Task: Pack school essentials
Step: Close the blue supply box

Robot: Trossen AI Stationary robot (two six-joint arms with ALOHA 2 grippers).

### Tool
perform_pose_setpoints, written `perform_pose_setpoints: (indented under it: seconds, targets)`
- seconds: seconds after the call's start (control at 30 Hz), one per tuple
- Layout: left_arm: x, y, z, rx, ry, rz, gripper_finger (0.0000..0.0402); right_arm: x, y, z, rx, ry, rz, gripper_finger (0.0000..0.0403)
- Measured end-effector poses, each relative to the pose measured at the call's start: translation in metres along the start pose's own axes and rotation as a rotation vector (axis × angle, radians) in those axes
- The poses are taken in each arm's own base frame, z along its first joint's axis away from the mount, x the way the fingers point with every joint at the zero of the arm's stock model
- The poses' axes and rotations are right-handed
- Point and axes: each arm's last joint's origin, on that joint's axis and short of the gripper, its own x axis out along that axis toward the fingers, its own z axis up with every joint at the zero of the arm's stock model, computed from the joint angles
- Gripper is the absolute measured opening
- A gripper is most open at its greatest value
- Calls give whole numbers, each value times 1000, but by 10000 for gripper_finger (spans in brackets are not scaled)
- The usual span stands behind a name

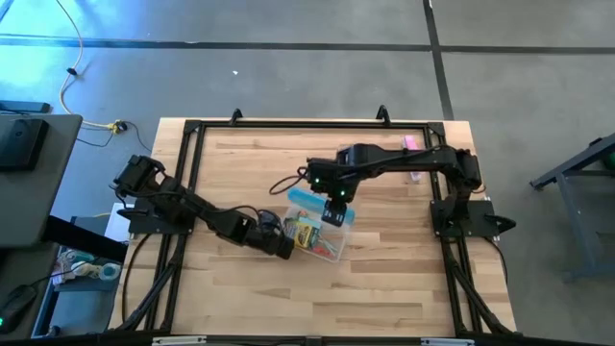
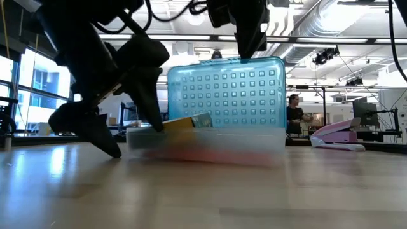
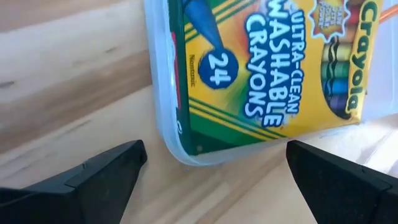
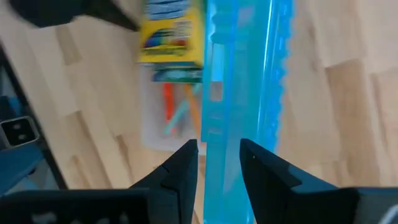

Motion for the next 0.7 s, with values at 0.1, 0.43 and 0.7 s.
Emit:
perform_pose_setpoints:
  seconds: [0.1, 0.43, 0.7]
  targets:
    - [2, 1, 6, -2, -12, 5, 388, 1, 7, -1, -5, -6, 7, 112]
    - [4, 2, 15, 27, -10, 5, 388, 5, 25, -7, 36, -12, 9, 112]
    - [1, -9, 13, 126, 79, -57, 388, 7, 36, -8, 42, -35, 19, 112]
